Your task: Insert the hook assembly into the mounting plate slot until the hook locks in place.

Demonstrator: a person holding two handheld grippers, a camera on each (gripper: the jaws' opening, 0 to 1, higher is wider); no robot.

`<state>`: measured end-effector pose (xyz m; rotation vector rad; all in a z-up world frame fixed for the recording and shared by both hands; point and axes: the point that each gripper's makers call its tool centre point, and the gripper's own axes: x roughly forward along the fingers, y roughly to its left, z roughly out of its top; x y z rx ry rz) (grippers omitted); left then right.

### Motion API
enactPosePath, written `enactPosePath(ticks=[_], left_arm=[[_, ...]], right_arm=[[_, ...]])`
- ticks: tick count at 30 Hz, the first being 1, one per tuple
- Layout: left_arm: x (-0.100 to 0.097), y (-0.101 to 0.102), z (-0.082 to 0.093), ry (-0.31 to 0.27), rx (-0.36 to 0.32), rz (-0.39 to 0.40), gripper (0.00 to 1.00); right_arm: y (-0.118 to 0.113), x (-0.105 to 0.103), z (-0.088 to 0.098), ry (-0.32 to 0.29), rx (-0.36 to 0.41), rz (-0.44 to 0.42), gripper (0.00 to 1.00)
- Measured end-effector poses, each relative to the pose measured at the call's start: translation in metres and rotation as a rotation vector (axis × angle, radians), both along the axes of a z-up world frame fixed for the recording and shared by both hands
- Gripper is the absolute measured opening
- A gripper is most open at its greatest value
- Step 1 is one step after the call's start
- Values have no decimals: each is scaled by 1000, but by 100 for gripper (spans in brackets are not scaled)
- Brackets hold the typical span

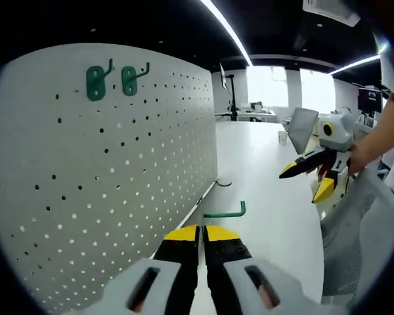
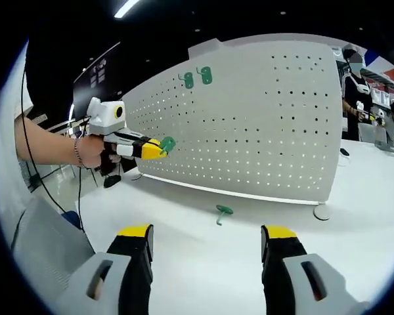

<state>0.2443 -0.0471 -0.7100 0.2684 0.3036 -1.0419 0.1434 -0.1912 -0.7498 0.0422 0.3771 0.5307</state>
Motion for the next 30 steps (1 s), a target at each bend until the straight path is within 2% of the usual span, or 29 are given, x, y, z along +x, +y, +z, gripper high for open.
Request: enactPosePath(ticks=[5, 16, 24, 30], left_arm=[[-5, 6, 11, -12, -50, 46, 1], [-21, 19, 25, -20, -114, 97, 1], [-29, 30, 37, -51, -148, 127, 1], [-34, 38, 49, -55, -210, 167, 2]], right_arm=[[0, 0, 1, -3, 3, 0, 64], [3, -4, 5, -9, 7, 3, 64], [4, -7, 9, -13, 11, 7, 64], [5, -8, 11, -17, 10, 12, 64]])
